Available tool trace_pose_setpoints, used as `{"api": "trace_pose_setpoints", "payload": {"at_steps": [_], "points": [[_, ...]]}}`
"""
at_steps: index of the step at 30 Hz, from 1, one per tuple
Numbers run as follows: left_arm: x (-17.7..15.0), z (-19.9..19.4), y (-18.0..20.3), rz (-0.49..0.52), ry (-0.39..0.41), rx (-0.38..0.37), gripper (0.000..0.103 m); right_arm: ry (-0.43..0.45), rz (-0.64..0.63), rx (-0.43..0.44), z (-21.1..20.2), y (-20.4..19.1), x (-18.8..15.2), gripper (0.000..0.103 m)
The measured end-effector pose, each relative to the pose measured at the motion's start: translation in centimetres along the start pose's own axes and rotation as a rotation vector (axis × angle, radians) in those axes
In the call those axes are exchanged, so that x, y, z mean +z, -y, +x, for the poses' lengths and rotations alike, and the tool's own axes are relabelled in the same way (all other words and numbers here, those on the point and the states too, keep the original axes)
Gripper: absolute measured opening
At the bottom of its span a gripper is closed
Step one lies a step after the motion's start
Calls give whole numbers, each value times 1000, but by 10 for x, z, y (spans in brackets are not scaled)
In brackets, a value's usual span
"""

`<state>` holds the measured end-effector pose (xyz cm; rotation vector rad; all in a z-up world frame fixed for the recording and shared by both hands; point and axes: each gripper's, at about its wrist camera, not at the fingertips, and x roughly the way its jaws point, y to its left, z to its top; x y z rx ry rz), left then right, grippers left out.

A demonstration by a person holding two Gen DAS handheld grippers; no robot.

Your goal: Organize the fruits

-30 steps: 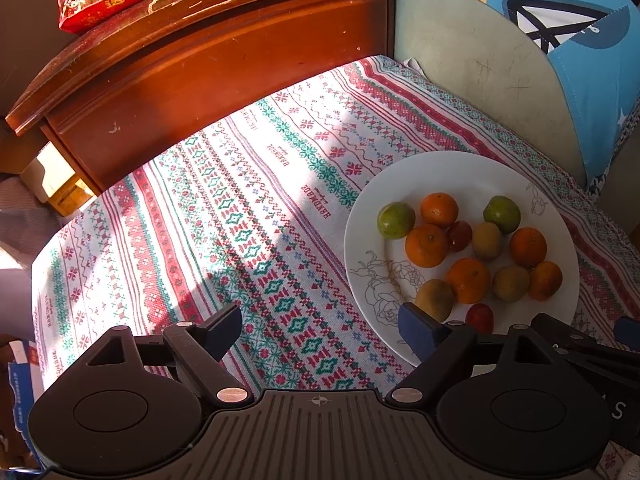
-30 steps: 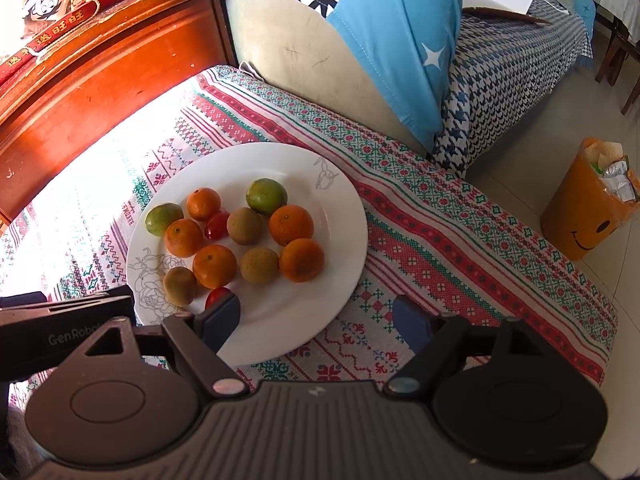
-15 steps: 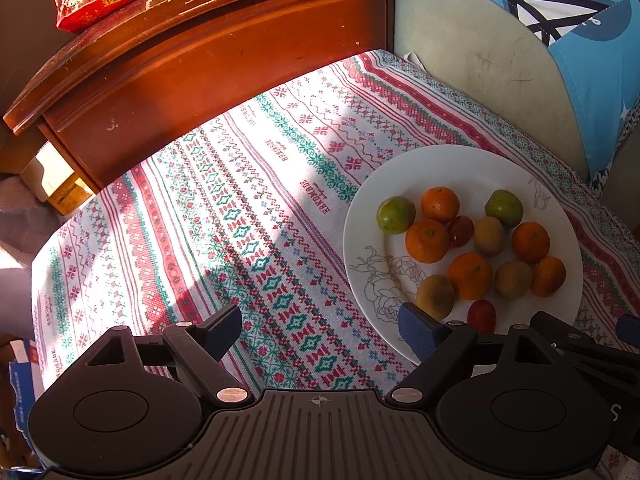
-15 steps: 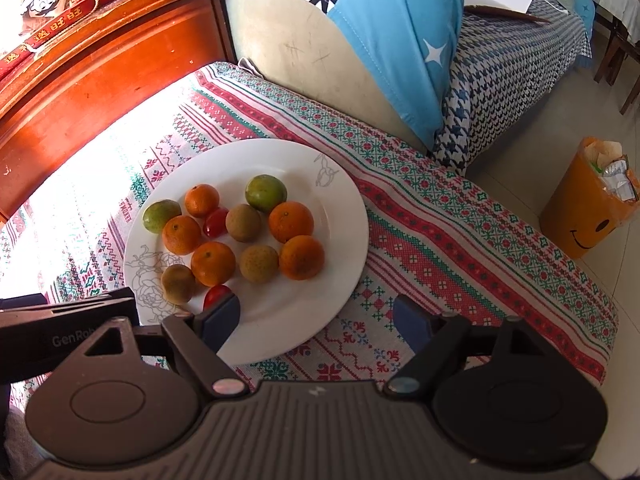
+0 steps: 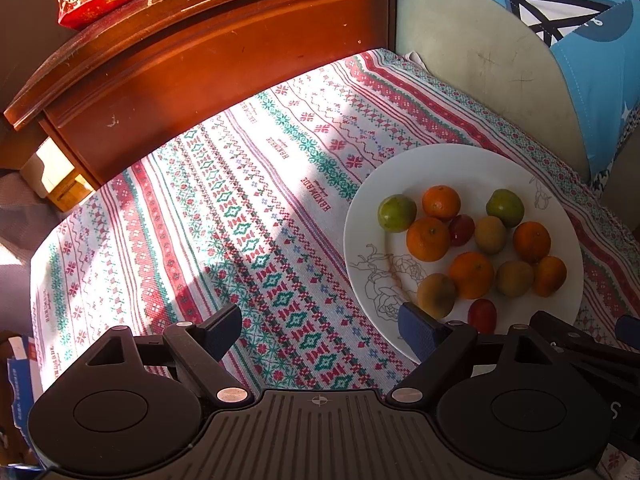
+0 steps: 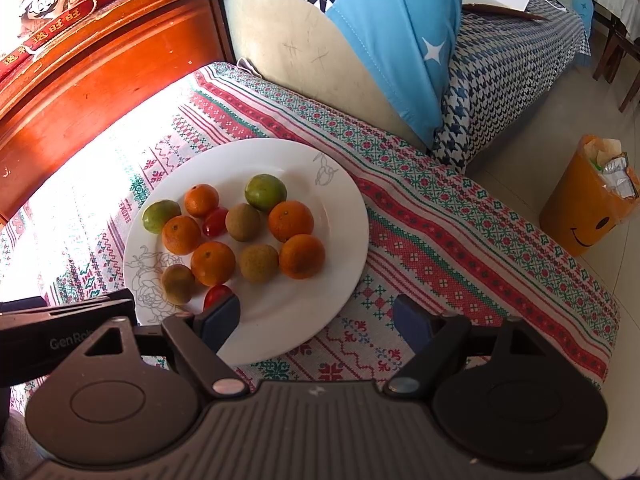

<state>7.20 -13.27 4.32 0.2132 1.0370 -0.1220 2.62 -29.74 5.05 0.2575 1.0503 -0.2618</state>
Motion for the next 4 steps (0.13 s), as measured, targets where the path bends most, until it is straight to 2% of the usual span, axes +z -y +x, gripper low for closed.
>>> {"api": "trace_pose_setpoints", "payload": {"at_steps": [4], "points": [[-1,-2,-1,3,9,-1,87,-1,0,3,0,0,-1,83]]}}
